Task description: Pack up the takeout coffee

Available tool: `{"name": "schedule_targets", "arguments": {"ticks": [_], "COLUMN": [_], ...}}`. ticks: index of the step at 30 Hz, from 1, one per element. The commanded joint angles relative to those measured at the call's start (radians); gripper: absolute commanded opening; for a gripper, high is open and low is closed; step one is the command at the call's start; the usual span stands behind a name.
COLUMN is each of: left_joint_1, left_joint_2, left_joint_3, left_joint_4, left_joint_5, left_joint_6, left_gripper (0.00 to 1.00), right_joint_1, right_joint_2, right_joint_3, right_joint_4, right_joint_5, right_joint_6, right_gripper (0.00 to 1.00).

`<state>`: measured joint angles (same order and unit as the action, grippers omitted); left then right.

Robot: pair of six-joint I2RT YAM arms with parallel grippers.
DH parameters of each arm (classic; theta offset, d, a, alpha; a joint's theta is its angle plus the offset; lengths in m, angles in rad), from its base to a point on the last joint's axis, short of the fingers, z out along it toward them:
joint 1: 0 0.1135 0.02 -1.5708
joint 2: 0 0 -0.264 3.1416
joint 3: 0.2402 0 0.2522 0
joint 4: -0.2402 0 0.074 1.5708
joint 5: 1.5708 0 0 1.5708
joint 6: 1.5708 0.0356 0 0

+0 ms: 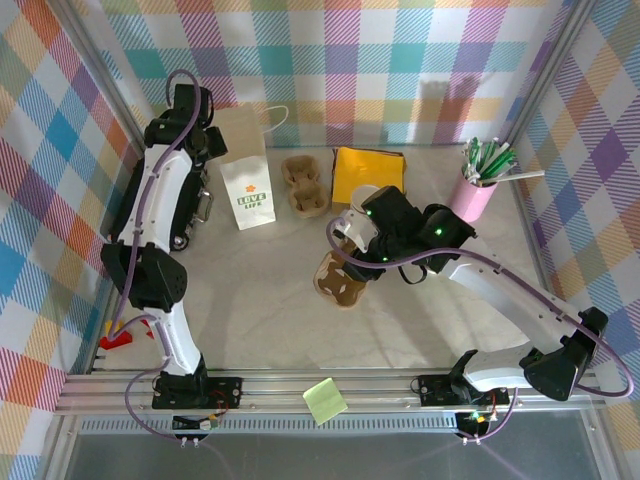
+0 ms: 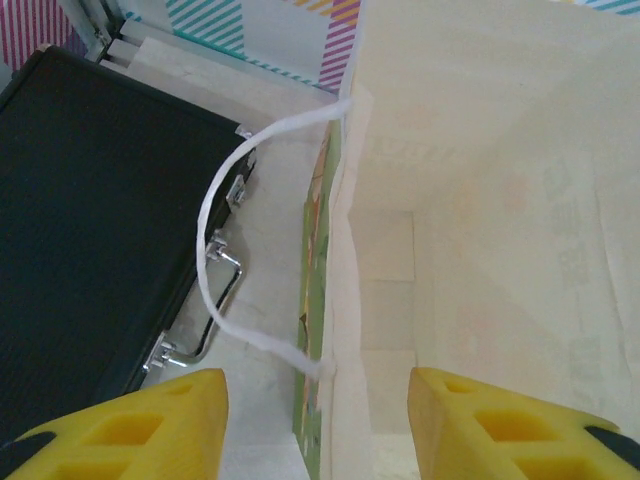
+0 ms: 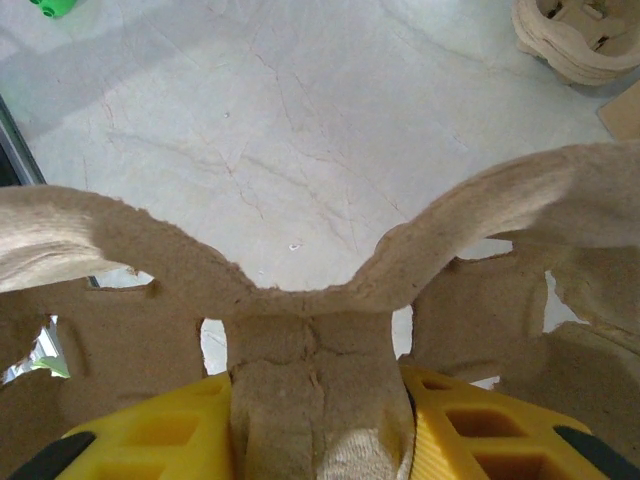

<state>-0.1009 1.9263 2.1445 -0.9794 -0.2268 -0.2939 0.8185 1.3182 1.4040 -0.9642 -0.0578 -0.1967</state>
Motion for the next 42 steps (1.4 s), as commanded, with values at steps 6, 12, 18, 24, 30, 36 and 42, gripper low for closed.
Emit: {"name": "schedule_targets", "arguments": {"ticks": [6, 12, 18, 24, 30, 36, 42], "left_joint_1": [0.01, 0.01, 0.007, -0.026, -0.138, -0.272, -0.378], "left_joint_2": [0.093, 0.09, 0.0, -0.173, -0.342, -0.51, -0.643], "left_joint_3": [0.111, 0.115, 0.028, -0.18, -0.348, -0.496, -0.602], "left_joint_4": [-0.049, -0.07, -0.079, -0.054, -0.084, -0.096, -0.071], "left_joint_5": [0.011, 0.032, 0.112, 0.25, 0.243, 0.213, 0.243], "left_joint_6": [0.042, 0.042, 0.01, -0.068, -0.105, -0.157, -0.213], "left_gripper": [0.3, 0.06, 0.0, 0.0, 0.0, 0.0, 0.0], "right_joint_1": [0.006, 0.005, 0.005, 0.005, 0.006, 0.005, 0.005], "right_joint_2": [-0.046, -0.069, -0.08, -0.109, -0.111, -0.102, -0.044], "right_joint_3": [0.025, 0.032, 0.065, 0.085, 0.153, 0.239, 0.385], "right_joint_4": [-0.044, -0.059, -0.089, -0.093, -0.152, -0.195, -0.255], "right_joint_5": [-0.026, -0.022, -0.023, -0.001, 0.024, 0.007, -0.04], "right_joint_6": [-0.018, -0.018, -0.017, -0.024, -0.025, -0.012, 0.011], "right_gripper": [0.39, 0.39, 0.39, 0.38, 0.39, 0.39, 0.39]}}
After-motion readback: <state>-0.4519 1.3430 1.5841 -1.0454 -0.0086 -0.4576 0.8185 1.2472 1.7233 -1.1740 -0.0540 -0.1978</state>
